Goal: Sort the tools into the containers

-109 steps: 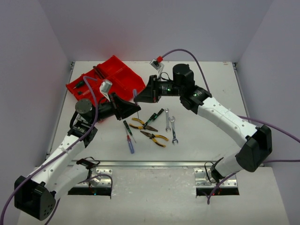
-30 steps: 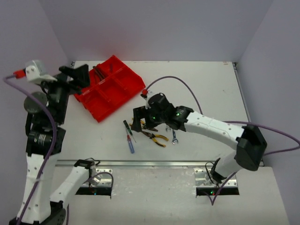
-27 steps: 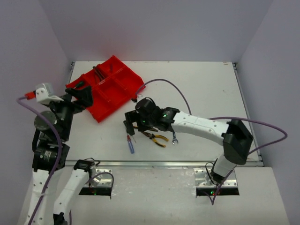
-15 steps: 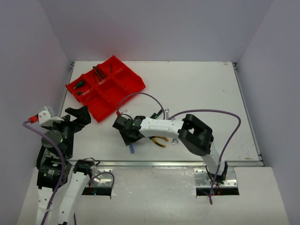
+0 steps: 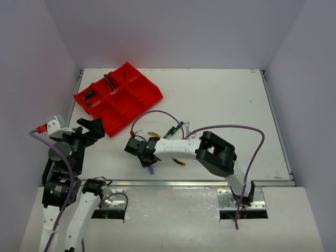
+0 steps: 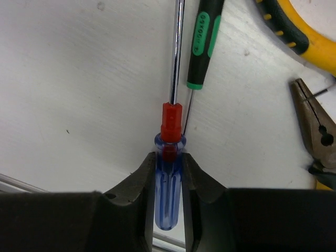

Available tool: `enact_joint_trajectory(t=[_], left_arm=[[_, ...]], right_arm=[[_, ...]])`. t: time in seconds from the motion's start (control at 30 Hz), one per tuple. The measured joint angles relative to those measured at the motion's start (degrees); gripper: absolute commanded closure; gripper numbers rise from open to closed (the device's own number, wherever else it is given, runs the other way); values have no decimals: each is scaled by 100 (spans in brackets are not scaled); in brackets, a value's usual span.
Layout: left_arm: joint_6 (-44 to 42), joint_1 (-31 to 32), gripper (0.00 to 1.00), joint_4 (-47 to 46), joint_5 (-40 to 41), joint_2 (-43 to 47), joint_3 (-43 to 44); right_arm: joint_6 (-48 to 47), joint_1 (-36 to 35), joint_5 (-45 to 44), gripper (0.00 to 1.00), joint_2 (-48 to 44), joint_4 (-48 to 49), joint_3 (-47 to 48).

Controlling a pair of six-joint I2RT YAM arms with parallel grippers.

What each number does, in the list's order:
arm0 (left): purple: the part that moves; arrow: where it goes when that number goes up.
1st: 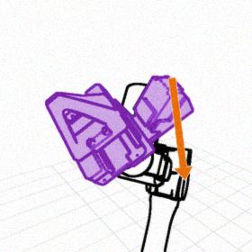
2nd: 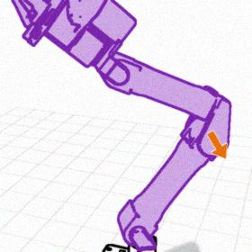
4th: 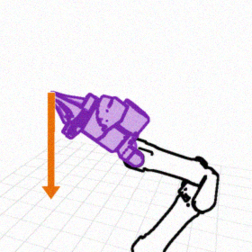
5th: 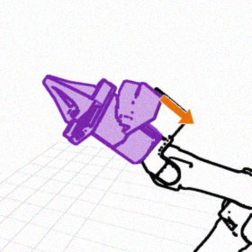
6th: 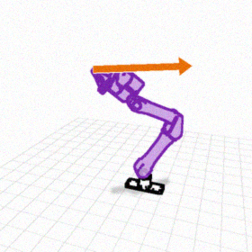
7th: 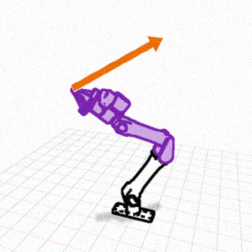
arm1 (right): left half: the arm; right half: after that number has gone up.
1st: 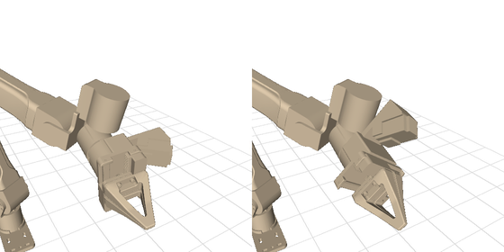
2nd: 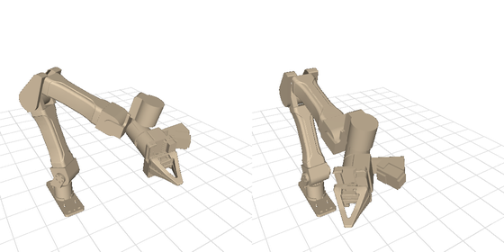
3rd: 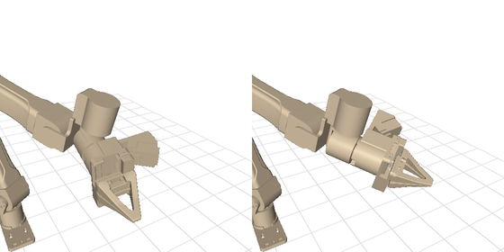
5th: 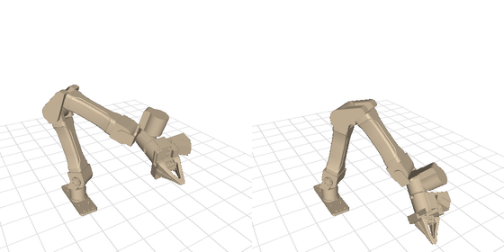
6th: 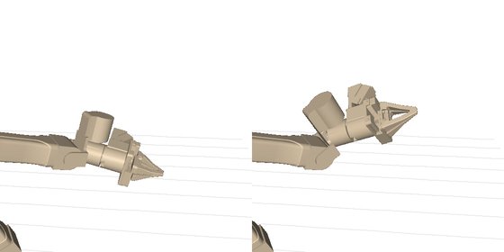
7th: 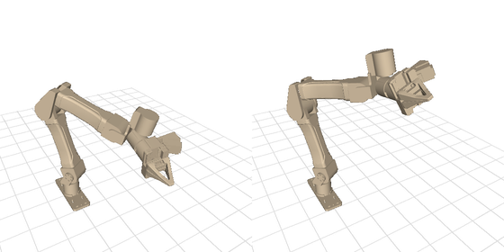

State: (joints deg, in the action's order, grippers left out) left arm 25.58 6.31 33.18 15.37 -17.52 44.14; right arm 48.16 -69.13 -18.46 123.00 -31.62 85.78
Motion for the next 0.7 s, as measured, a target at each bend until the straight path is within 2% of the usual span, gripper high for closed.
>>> enact_joint_trajectory(t=[0.23, 0.33, 0.7], left_arm=[[-10, 0, 0, -40, -128, -64, 0], [-15, 0, 0, -48, -172, -122, 0], [-77, 0, 0, -113, -537, -736, 0]], right_arm=[[52, -43, -158, 91, -610, -10, -808], [28, -45, -215, 99, -946, -8, -1076], [-602, -30, -200, 100, -2894, 396, -1827]])
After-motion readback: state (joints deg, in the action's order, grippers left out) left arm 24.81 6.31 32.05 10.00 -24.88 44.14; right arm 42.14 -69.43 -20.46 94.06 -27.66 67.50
